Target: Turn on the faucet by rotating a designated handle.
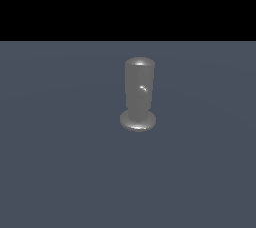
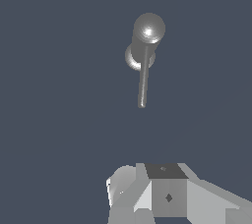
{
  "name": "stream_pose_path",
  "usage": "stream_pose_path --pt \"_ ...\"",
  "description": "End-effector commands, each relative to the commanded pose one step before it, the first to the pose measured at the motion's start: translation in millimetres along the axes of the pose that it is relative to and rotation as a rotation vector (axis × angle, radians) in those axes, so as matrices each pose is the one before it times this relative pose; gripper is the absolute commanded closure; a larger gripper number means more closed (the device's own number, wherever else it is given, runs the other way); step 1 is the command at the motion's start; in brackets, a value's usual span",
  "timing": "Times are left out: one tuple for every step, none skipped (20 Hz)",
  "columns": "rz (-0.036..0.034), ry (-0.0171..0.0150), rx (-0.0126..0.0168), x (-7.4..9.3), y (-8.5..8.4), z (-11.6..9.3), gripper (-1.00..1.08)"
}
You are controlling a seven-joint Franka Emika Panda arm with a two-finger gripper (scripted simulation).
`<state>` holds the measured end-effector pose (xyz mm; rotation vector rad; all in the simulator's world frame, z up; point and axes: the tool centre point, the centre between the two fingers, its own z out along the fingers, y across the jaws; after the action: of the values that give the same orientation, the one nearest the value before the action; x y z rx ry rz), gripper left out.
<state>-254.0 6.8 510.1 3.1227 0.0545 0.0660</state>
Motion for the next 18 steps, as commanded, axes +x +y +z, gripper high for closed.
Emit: stream_pose_path --pt "0.00000 0.00000 0.00000 0.00 0.01 0.00 1.08" --pt "0.00000 0.00000 0.00000 0.02 -0.05 0.23 1.08" --pt "0.00000 0.00000 0.00000 0.05 -0.16 0.70 1.08" --pt "0.00063 -0.00026 0.00009 0.20 -0.02 1.26 1.08" --pt "0.00063 -0.00026 0.00010 0.23 -0.12 1.74 1.08" --pt "0.00089 -0.00037 0.00014 0.31 -0.13 2.25 1.08" --pt "0.00109 -0.00045 0.00017 0.38 -0.16 2.77 1.08" --pt "0.00089 -0.00037 0.00014 0.37 -0.35 3.24 1.08" --pt "0.00155 -0.00064 0.00024 0.53 -0.20 3.83 1.08" --pt "0.00155 -0.00064 0.00024 0.56 -0.32 4.35 1.08" --pt "0.00167 -0.00069 0.00026 0.62 -0.39 4.88 1.08" --pt "0.00200 -0.00083 0.00031 0.72 -0.37 5.43 1.08" --pt "0.00209 -0.00087 0.00032 0.77 -0.45 5.93 1.08" --pt "0.00236 -0.00098 0.00036 0.85 -0.45 6.45 1.08" --pt "0.00244 -0.00102 0.00038 0.90 -0.52 6.94 1.08" --pt "0.00260 -0.00109 0.00040 0.97 -0.57 7.42 1.08" --pt "0.00275 -0.00115 0.00042 1.03 -0.61 7.88 1.08" --pt "0.00296 -0.00124 0.00046 1.10 -0.62 8.33 1.08"
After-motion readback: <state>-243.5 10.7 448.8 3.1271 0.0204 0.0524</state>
